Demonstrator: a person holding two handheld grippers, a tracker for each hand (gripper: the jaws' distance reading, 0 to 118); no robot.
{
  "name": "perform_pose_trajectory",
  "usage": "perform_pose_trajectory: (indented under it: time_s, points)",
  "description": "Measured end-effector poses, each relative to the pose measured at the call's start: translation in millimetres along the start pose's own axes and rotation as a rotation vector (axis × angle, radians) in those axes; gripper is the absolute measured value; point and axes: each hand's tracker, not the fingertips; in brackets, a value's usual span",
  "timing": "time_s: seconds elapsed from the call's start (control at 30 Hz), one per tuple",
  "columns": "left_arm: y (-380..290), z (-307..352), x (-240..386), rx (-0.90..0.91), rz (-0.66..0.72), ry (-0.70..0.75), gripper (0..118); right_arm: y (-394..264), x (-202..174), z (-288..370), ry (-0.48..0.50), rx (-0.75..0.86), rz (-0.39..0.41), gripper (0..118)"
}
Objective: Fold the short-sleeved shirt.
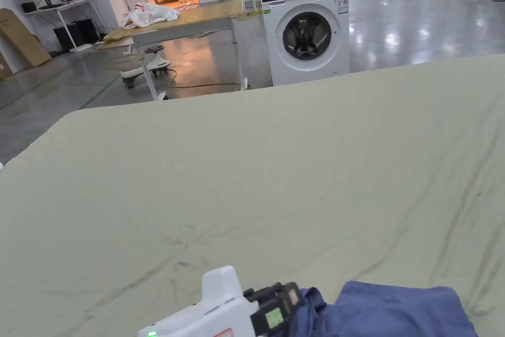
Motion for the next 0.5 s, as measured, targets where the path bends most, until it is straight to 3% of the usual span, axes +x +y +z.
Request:
perform_pose_trajectory:
  time_s: [0.07,0.27,0.33,0.5]
  points:
    - [-1,7,-6,0.022,0.038,0.061,6,-1,0,-1,0.006,-0.003,-0.007,0]
    - [-36,-40,-12,-0.14,0.096,-0.036,3,-5,-1,-6,0.018,-0.019,-0.002,0]
    - [-54,-63,-1,-0.203,0.066,0.005,2,-6,-4,-5,0.018,-0.023,0.005,0]
    - [-47,-54,-3,-0.168,0.05,0.006,6,-6,-8,-4,0.02,-0.032,0.024,0]
